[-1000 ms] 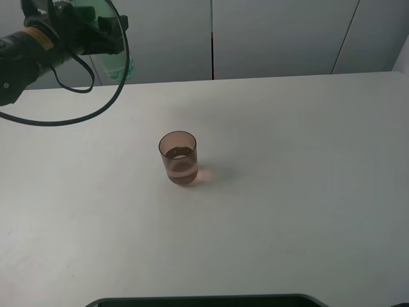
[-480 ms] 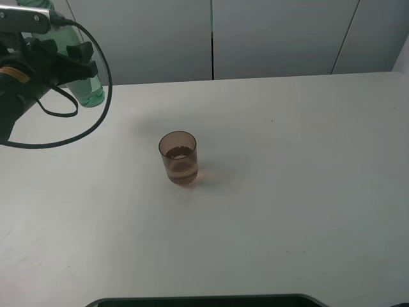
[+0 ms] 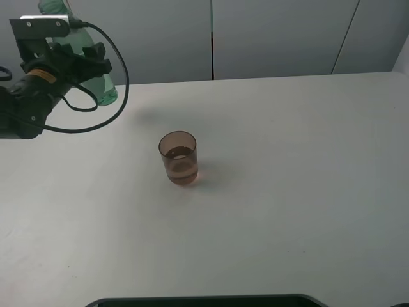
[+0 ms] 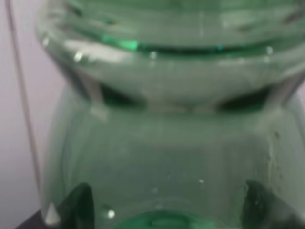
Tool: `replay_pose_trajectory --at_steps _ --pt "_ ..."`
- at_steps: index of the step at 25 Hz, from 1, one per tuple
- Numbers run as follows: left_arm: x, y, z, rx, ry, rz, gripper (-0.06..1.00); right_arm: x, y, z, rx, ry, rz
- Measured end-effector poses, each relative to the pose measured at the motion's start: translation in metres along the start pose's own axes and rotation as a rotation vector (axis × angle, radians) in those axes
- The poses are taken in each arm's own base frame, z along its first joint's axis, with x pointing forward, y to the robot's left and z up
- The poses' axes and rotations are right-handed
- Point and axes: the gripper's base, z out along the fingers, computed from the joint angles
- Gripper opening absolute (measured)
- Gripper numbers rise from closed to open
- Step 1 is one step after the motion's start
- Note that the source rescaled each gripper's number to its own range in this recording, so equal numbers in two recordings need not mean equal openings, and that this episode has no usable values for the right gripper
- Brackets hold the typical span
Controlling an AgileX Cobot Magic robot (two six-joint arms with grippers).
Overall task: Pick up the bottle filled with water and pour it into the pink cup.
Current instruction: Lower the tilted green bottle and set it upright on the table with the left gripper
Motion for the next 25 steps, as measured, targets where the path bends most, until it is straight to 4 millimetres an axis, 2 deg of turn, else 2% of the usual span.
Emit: replay_pose_trajectory --at_steps 10,15,25 --pt "0.037 -0.013 0.038 0.113 0.079 0.056 0.0 0.0 0.0 0.0 0.0 0.0 0.0" --pt "0.055 -0.014 0.039 0.135 0.121 0.07 0.0 0.0 0.0 0.0 0.0 0.0 0.0" --pt "0.059 -0.015 0.04 0.142 0.117 0.065 0.0 0.0 0.0 0.0 0.0 0.0 0.0"
